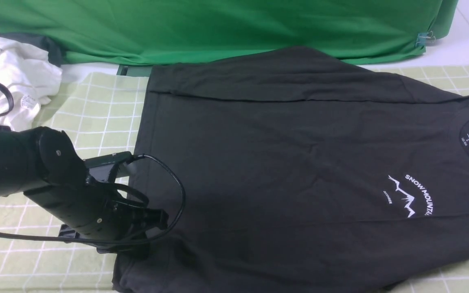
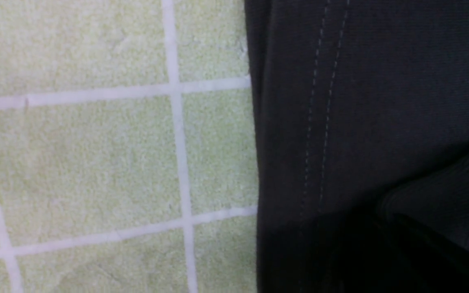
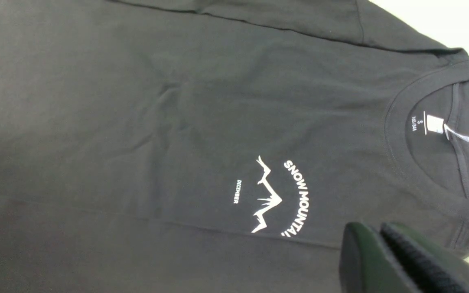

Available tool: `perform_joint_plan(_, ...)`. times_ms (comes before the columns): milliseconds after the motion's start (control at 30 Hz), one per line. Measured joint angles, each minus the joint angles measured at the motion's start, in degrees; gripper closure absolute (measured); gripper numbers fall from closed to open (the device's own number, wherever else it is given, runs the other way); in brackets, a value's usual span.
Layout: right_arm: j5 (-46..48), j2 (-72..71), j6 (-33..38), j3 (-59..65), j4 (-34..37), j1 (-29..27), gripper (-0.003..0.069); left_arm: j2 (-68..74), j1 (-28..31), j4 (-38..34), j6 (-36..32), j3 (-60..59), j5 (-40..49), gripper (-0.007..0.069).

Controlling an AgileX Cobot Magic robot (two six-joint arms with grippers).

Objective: Fold a long-sleeved shirt over a green coffee tablecloth.
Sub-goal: 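Grasp the left edge of the dark T-shirt lying flat on the table, then fold the left side of the black T-shirt inward over its body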

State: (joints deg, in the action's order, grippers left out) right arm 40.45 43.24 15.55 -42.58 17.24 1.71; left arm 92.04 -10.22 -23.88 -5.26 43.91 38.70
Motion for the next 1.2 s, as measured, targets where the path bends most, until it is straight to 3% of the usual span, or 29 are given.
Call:
perform_joint_plan(133, 0.0, 0.0, 0.0, 0.0, 0.0, 0.0, 0.0589, -3.5, 0.0, 0.0, 0.5, 2.3, 1.7, 0.0603)
perform_joint_plan(400, -0.4, 0.0, 0.0, 0.0, 0.0, 0.0, 0.0589, -6.3, 0.5, 3.7, 5.3, 22.3, 9.6, 0.0603)
perform_joint_plan(733, -0.8, 0.0, 0.0, 0.0, 0.0, 0.0, 0.0574, 15.7, 3.0, 7.7, 9.7, 47.4, 17.9, 0.0603)
perform_joint_plan(1000, -0.9, 0.0, 0.0, 0.0, -0.1, 0.0, 0.0562, 29.5, 5.8, 8.2, 13.4, 58.3, 20.5, 0.0597)
perform_joint_plan(1133, -0.9, 0.0, 0.0, 0.0, -0.1, 0.0, 0.0557, 33.2, 5.8, 8.2, 14.9, 62.8, 22.0, 0.0545)
perform_joint_plan(1200, -0.9, 0.0, 0.0, 0.0, -0.1, 0.0, 0.0554, 34.5, 5.8, 8.7, 15.3, 65.6, 22.5, 0.0482)
